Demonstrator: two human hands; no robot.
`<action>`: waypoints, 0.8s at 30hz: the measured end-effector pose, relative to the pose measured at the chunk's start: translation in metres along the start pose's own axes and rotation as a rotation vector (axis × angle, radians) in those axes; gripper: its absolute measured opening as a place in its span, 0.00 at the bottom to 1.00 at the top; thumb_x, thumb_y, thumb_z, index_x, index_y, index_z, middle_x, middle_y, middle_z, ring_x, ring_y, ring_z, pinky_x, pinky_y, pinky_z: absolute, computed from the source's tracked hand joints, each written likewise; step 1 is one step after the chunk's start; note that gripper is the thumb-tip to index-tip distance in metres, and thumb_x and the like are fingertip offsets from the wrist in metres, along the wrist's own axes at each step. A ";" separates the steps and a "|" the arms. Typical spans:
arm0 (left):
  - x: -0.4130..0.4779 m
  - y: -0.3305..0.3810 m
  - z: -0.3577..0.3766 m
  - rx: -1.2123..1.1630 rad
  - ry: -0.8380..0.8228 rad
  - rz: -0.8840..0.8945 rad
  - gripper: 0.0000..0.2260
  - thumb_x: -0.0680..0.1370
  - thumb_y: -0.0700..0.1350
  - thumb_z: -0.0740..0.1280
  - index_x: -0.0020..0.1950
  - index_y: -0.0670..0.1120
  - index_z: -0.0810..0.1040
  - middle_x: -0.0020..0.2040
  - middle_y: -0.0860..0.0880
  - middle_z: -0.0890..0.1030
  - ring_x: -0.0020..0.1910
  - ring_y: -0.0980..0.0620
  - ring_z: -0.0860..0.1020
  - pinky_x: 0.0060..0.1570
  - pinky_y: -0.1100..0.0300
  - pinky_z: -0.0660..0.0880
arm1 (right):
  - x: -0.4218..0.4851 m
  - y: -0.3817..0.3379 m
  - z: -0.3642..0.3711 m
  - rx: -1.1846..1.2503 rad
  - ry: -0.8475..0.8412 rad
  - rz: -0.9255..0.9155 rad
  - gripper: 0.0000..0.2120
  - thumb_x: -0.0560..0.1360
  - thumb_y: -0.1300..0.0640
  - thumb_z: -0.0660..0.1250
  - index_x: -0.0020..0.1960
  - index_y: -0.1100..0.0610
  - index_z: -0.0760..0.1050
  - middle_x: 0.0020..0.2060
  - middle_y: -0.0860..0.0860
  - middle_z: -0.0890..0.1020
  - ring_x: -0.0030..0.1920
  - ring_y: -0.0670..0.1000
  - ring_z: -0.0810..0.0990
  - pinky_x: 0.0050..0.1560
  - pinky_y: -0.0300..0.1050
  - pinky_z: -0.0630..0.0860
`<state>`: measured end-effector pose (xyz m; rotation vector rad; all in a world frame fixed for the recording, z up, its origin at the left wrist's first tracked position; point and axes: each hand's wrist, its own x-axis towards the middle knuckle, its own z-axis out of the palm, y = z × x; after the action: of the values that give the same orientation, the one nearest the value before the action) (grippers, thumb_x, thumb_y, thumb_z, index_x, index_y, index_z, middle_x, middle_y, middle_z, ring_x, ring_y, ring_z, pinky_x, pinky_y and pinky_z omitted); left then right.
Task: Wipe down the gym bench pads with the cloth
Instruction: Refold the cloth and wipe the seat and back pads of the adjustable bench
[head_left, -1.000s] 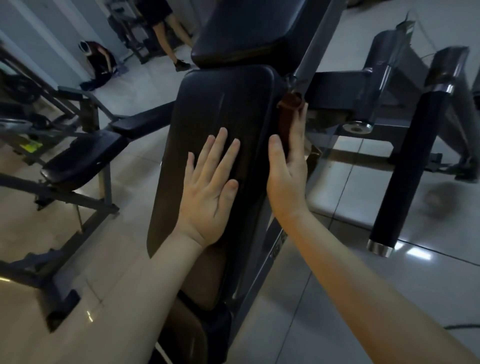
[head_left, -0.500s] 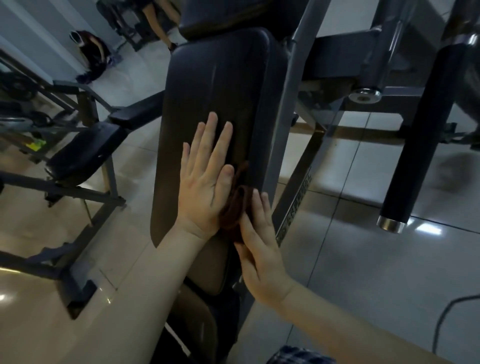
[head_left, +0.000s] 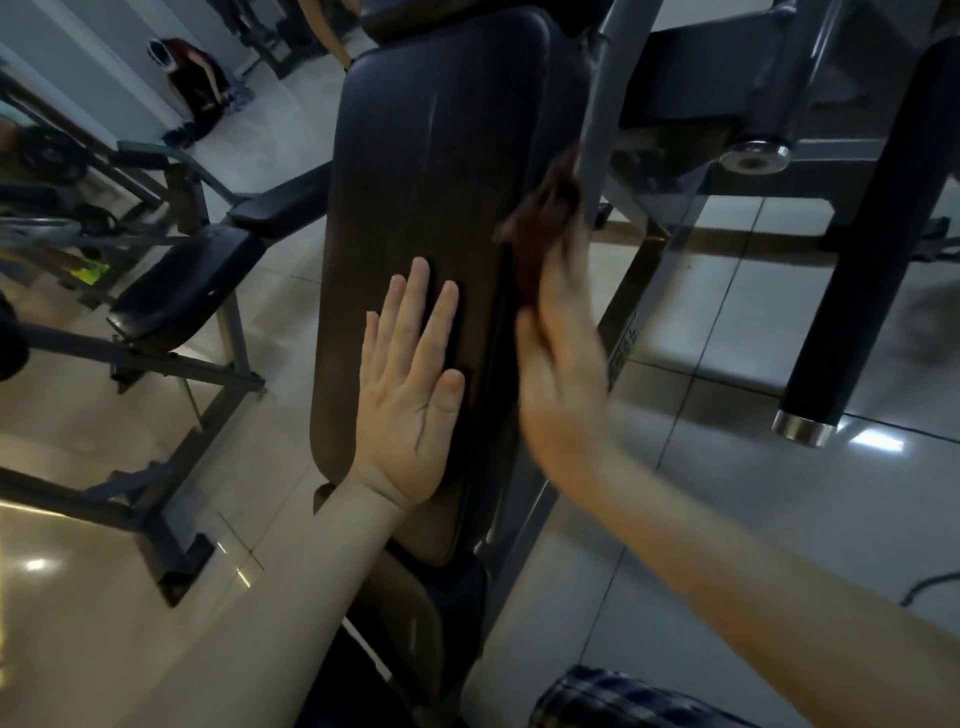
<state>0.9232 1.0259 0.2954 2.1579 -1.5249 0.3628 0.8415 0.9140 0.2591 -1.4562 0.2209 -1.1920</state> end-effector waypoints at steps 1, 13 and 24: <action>0.000 -0.001 0.001 -0.001 0.006 0.002 0.24 0.84 0.56 0.45 0.79 0.51 0.52 0.80 0.48 0.51 0.80 0.46 0.49 0.78 0.44 0.45 | -0.031 0.003 0.005 -0.041 -0.071 -0.027 0.31 0.80 0.65 0.53 0.79 0.54 0.47 0.79 0.51 0.45 0.79 0.58 0.44 0.77 0.62 0.47; -0.003 -0.001 0.001 0.040 0.008 -0.009 0.25 0.84 0.57 0.46 0.79 0.49 0.53 0.80 0.44 0.53 0.80 0.45 0.49 0.78 0.44 0.46 | -0.039 0.022 0.009 -0.299 -0.114 -0.333 0.33 0.80 0.62 0.56 0.79 0.50 0.43 0.78 0.46 0.41 0.78 0.53 0.41 0.77 0.56 0.44; -0.003 0.001 0.002 0.033 0.014 -0.034 0.24 0.84 0.52 0.50 0.79 0.49 0.54 0.80 0.43 0.53 0.80 0.46 0.49 0.78 0.43 0.45 | -0.050 0.004 0.016 -0.098 0.001 -0.121 0.24 0.82 0.61 0.54 0.78 0.56 0.57 0.78 0.53 0.53 0.78 0.57 0.51 0.77 0.57 0.54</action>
<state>0.9213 1.0274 0.2929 2.1989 -1.4828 0.3942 0.8323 0.9585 0.2332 -1.5729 0.1966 -1.2951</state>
